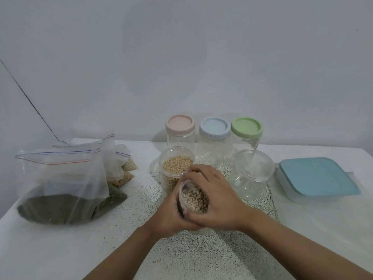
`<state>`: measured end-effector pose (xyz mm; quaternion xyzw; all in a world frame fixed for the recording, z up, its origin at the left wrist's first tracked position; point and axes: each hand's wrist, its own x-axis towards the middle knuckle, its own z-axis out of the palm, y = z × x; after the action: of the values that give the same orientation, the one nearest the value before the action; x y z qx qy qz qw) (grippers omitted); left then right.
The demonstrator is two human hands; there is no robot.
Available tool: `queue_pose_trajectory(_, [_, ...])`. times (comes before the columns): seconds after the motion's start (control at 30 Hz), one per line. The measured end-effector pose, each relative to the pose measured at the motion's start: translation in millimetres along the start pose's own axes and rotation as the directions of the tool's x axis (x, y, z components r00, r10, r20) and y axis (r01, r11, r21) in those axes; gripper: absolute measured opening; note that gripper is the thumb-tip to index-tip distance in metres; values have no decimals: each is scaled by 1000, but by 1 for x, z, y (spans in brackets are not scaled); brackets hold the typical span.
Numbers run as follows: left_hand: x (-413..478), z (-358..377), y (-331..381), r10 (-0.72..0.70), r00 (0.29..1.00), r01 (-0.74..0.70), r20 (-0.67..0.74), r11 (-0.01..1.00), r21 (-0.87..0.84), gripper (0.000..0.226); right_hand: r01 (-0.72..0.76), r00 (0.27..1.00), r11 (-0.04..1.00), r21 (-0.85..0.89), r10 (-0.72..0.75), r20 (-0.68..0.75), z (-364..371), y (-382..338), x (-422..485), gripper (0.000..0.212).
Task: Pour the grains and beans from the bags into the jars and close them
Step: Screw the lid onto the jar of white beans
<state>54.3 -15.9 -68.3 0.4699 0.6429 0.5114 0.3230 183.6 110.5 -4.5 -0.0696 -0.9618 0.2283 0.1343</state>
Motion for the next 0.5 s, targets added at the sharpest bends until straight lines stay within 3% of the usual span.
queue_pose_trajectory(0.2, [-1,7,-5,-44,999,44,2,998,-43,97,88,988,996,17,-90,124,-9,7,4,70])
queue_pose_trajectory(0.3, [-1,7,-9,-67,998,68,9,996,-57,102,115,974,992,42,-121,192,-14,8,12,67])
queue_pose_trajectory(0.5, [-2,5,-4,-87,996,87,11,995,-43,96,182,907,982,43,-184,378,-29,3,27,68])
